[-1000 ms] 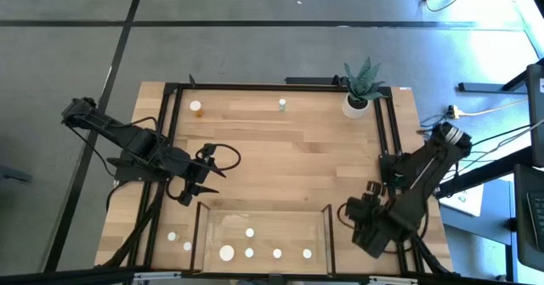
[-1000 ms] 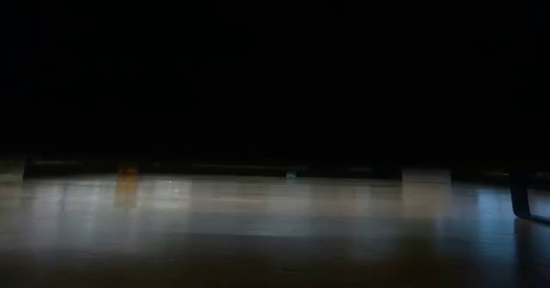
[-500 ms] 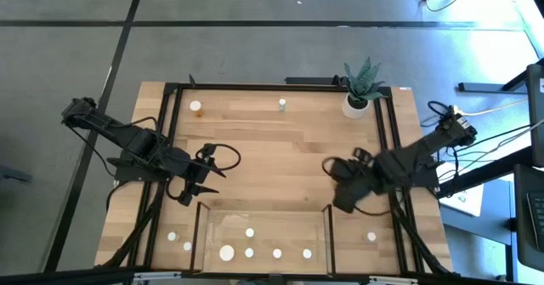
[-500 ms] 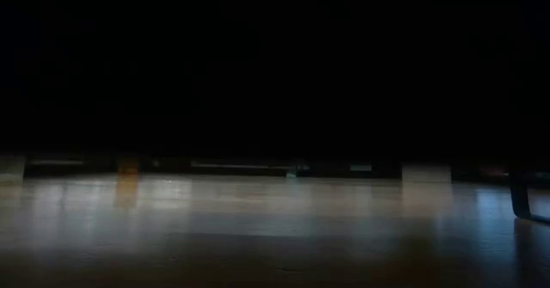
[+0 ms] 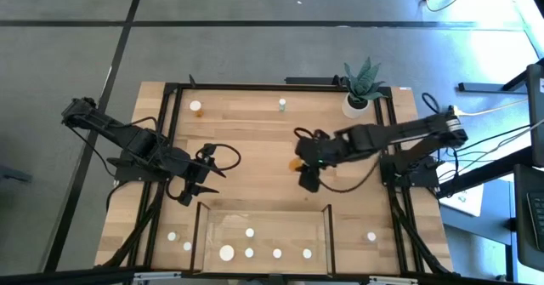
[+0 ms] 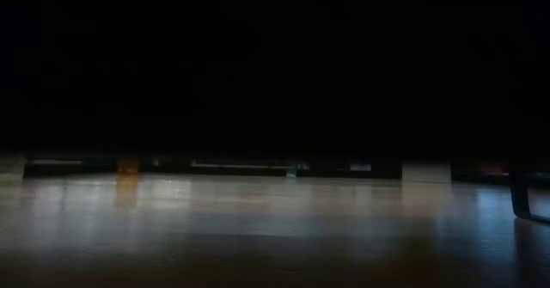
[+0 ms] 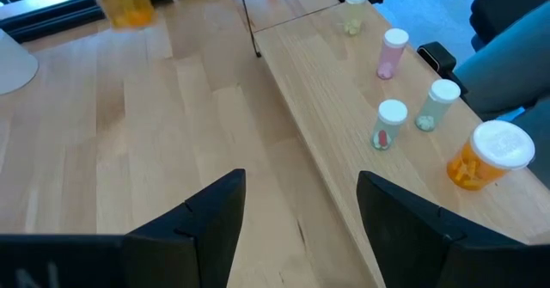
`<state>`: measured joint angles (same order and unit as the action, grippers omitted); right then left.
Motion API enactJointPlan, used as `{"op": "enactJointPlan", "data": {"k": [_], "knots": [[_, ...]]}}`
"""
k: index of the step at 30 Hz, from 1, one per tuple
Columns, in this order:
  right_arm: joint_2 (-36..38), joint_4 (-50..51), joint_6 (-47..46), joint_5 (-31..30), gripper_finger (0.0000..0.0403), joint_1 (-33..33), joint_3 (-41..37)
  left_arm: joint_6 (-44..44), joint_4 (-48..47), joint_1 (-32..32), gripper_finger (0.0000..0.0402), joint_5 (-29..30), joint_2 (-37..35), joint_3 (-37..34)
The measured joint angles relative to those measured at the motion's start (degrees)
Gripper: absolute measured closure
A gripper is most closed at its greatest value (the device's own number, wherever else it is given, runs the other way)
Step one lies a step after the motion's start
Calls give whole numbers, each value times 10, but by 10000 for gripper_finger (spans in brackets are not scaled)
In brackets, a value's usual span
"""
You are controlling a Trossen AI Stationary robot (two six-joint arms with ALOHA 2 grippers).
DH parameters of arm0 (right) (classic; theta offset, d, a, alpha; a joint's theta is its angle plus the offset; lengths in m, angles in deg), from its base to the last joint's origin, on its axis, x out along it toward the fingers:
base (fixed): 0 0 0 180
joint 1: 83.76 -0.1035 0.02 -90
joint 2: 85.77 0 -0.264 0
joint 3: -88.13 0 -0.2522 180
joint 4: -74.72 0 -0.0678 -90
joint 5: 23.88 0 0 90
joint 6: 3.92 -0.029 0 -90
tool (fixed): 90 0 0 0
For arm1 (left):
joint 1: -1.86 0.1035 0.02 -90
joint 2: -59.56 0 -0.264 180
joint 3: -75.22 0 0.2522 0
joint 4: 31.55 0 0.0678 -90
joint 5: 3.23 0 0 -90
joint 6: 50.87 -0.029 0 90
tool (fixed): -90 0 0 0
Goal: Pick and place medicine bottles onto shelf by color
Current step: Put the bottom orange pill bottle on the shelf aligned with the other orange pill bottle
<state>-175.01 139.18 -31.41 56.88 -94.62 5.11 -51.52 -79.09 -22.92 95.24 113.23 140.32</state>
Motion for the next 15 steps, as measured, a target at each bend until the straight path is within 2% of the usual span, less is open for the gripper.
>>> {"op": "enactJointPlan", "data": {"k": [5,15], "knots": [[-52,-36,24,18,222,31,0,-6,0,0,184,0,0,0],[-161,-38,42,55,222,77,0,0,1,0,184,0,0,0]]}}
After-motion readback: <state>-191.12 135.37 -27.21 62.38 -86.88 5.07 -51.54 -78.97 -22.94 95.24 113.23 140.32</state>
